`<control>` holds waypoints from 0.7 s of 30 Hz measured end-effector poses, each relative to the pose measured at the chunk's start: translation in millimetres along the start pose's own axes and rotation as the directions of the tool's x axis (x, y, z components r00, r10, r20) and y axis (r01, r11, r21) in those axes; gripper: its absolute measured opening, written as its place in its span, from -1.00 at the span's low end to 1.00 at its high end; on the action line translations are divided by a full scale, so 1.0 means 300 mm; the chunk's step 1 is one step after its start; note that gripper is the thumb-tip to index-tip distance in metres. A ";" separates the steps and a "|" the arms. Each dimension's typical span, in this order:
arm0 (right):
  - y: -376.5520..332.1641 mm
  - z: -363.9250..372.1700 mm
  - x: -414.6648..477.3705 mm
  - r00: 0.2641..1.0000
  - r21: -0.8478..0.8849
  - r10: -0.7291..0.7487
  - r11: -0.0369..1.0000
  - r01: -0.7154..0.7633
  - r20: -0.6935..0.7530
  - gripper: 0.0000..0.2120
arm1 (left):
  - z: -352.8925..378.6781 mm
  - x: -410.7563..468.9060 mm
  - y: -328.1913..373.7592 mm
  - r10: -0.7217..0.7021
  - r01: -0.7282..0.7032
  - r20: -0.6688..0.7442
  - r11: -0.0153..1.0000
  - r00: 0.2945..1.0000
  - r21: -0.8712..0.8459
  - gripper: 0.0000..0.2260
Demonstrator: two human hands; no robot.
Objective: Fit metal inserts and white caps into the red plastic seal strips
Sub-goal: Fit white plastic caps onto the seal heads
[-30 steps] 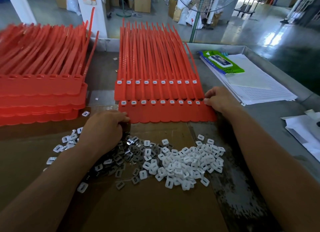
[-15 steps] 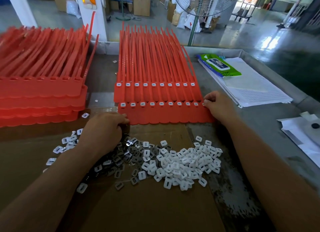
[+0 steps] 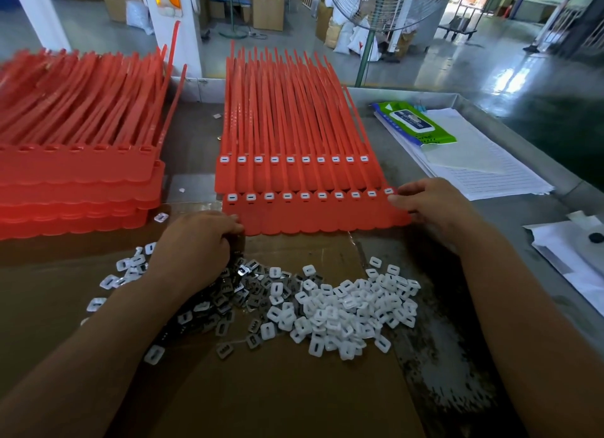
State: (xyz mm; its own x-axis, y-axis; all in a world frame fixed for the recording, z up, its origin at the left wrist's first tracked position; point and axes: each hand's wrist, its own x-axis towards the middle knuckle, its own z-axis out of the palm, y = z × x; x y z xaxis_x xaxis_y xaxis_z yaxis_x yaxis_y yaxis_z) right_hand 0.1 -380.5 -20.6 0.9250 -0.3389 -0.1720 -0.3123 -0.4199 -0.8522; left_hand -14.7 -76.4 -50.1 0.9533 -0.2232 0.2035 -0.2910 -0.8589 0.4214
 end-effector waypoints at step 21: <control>-0.055 0.061 0.032 0.985 0.454 -0.167 0.874 0.173 -0.054 -0.59 | -0.014 -0.025 0.010 0.073 -0.075 -0.120 0.997 0.990 -0.013 -0.73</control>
State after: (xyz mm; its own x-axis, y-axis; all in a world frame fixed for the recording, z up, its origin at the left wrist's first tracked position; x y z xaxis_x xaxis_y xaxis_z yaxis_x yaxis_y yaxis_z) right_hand 18.1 -361.5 -17.0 0.9511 -0.3088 -0.0008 -0.0149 -0.0433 -0.9990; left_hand -23.2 -75.4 -46.7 0.9130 -0.2286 0.3378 -0.3628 -0.8337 0.4163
